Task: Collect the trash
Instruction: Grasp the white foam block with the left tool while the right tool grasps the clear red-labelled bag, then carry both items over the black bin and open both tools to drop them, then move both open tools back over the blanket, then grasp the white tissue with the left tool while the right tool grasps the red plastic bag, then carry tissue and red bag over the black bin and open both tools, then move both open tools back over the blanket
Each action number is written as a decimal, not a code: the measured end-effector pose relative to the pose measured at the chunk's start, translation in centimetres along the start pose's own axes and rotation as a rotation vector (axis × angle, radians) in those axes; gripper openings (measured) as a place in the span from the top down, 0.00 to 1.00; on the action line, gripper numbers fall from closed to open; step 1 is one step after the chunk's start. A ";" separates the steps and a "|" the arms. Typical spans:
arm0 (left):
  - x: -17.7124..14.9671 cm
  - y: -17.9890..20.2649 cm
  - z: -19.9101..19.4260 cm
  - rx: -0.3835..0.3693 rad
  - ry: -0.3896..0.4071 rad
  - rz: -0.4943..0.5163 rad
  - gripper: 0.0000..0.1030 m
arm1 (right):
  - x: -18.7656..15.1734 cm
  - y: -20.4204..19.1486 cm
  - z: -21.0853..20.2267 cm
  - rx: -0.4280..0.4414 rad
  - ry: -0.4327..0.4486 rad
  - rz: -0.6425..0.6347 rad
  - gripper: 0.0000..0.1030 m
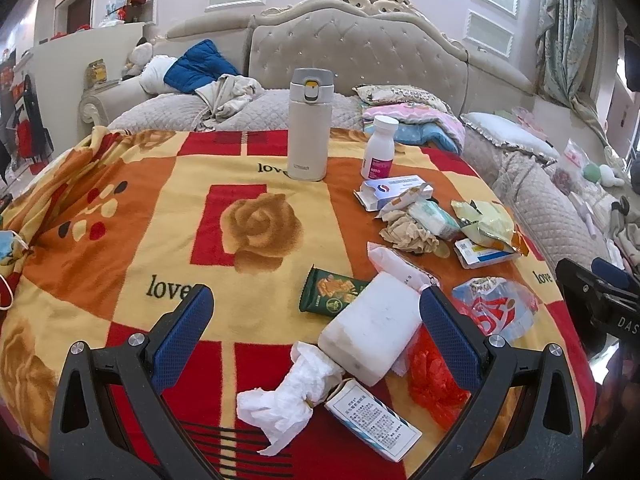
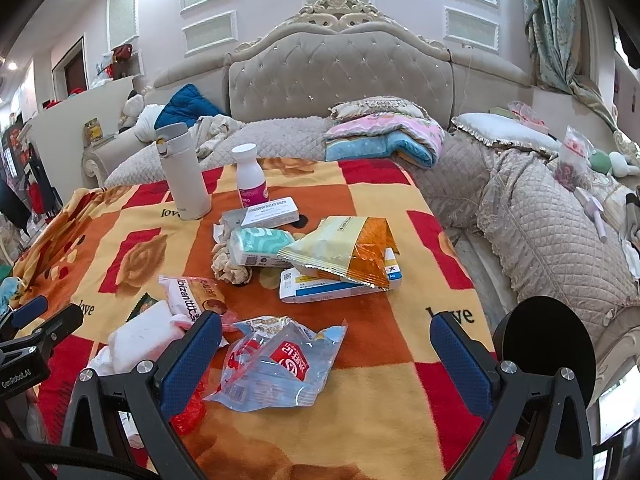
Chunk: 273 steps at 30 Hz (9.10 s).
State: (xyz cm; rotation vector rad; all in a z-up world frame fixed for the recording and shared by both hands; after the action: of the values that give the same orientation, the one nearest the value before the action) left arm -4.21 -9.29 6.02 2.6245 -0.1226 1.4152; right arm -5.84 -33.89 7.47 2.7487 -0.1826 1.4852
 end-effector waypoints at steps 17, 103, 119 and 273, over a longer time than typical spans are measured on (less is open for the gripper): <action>-2.3 1.2 1.4 -0.079 -0.097 0.115 0.01 | -2.1 3.1 1.8 0.014 -0.110 0.026 0.00; -3.8 39.3 6.3 -0.756 -0.431 0.077 0.31 | -7.8 32.2 -3.8 -0.358 -0.141 0.359 0.34; -3.0 33.8 4.6 -0.543 -0.269 0.187 0.31 | -7.2 27.8 -2.3 -0.265 -0.149 0.322 0.33; -5.0 38.8 6.7 -0.633 -0.282 0.241 0.42 | -8.4 30.8 -1.2 -0.205 -0.129 0.373 0.39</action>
State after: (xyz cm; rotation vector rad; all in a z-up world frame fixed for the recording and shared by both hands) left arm -7.13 -48.67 2.13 2.2873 -0.7996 0.8486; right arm -14.75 -63.54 -0.21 2.7446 -0.8400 1.2598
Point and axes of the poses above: each gripper's, at about its wrist camera, not at the fingertips, and z roughly the way its jaws point, y to its right, x to its top, the point moved 6 cm from there along z, roughly the way its jaws point, and after that the axes turned 8 degrees about y, right-handed, at the moved point
